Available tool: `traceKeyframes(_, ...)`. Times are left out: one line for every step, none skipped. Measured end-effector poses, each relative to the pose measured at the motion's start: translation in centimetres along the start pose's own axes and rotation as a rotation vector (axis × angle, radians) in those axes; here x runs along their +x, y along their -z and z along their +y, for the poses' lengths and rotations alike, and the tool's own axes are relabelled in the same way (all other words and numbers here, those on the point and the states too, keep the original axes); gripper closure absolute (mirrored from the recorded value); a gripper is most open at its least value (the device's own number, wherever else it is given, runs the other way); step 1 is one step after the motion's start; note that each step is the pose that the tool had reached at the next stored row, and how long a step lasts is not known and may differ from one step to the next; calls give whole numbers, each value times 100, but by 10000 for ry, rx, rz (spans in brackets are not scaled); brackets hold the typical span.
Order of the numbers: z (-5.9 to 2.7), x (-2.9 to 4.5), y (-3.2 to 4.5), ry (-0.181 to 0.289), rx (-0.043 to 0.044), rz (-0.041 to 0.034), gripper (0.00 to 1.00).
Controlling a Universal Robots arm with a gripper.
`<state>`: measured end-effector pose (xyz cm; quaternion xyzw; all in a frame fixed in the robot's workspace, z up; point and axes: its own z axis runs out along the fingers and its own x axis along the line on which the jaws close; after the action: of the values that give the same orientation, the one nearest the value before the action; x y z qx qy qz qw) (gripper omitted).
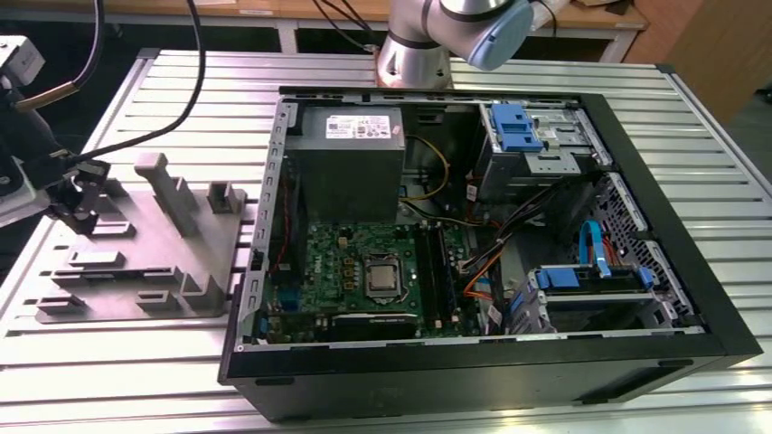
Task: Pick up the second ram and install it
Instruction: 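Pick up the second ram and move it above second insertion slot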
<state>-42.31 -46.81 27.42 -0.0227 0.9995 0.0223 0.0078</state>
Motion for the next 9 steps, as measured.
traceKeyframes(0,0,-2,176,-2,8,90)
traceKeyframes(0,0,-5,360,-5,17,90)
traceKeyframes(0,0,-9,556,-9,25,90)
traceKeyframes(0,0,-12,731,-12,33,90)
traceKeyframes(-1,0,-14,909,-15,41,90)
traceKeyframes(-1,0,-17,1091,-18,48,90)
traceKeyframes(-1,0,-20,1269,-21,57,90)
traceKeyframes(-1,0,-24,1455,-24,64,90)
traceKeyframes(-1,0,-27,1634,-27,72,90)
